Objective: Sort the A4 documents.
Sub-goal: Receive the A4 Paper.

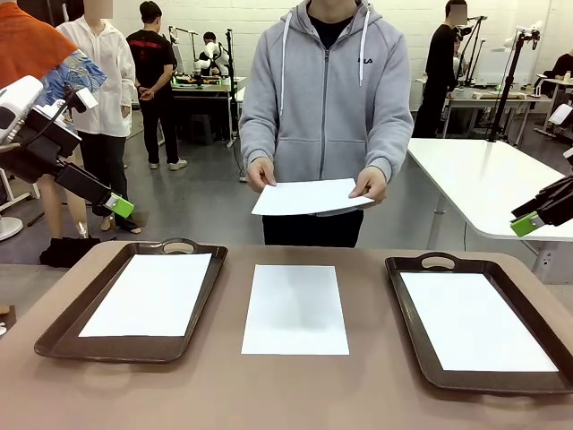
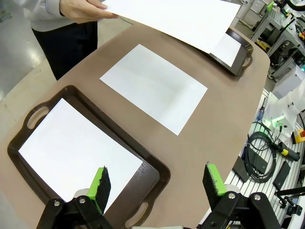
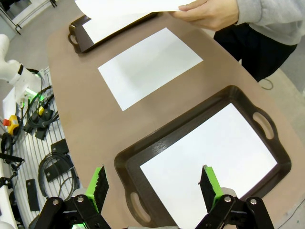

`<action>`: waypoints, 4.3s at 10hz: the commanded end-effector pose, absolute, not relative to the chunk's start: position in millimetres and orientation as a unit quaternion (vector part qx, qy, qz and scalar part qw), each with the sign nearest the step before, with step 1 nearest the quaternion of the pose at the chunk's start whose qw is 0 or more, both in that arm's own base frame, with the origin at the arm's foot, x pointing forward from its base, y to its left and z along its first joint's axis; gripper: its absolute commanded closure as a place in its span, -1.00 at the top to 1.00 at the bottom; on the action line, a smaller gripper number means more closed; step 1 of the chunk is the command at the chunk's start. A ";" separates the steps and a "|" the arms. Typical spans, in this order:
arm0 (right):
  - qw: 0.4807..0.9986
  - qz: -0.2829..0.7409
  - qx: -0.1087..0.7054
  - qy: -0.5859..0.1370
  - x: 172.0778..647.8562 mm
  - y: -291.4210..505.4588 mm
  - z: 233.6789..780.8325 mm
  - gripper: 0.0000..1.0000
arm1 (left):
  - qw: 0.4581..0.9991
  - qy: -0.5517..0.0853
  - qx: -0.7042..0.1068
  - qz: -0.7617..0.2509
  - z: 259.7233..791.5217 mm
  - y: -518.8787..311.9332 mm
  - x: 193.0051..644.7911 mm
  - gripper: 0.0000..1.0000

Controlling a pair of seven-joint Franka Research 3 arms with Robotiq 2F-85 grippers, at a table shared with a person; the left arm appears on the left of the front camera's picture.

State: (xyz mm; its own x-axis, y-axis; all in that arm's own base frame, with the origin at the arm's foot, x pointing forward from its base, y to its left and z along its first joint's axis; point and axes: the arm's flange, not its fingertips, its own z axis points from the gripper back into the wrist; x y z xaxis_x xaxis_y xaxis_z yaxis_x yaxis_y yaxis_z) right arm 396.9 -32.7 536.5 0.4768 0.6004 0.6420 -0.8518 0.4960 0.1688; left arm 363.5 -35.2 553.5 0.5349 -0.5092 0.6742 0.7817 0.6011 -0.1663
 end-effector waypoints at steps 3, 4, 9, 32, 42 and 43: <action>0.825 0.441 0.242 -0.259 397.1 -32.4 535.5 1.00 | 0.844 -0.294 -0.235 -0.381 553.1 -34.7 363.8 1.00; 0.825 0.441 0.242 -0.259 397.1 -32.4 535.5 1.00 | 0.844 -0.294 -0.235 -0.381 553.1 -34.7 363.8 1.00; 0.825 0.441 0.242 -0.259 397.1 -32.4 535.5 1.00 | 0.844 -0.294 -0.235 -0.381 553.1 -34.7 363.8 1.00; 0.825 0.441 0.242 -0.259 397.1 -32.4 535.5 1.00 | 0.844 -0.294 -0.235 -0.381 553.1 -34.7 363.8 1.00; 0.825 0.441 0.242 -0.259 397.1 -32.4 535.5 1.00 | 0.845 -0.294 -0.231 -0.382 553.5 -35.1 363.5 1.00; 0.825 0.441 0.242 -0.259 397.1 -32.4 535.5 1.00 | 0.844 -0.327 -0.198 -0.375 562.5 -32.1 341.5 1.00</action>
State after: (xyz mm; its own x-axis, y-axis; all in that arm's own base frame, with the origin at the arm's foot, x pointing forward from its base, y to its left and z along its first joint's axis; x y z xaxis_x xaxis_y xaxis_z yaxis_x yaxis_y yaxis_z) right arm 396.9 -32.7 536.5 0.4769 0.6005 0.6419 -0.8518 0.4960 0.1689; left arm 360.5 -34.0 558.3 0.5250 -0.5077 0.6830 0.7796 0.6089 -0.1466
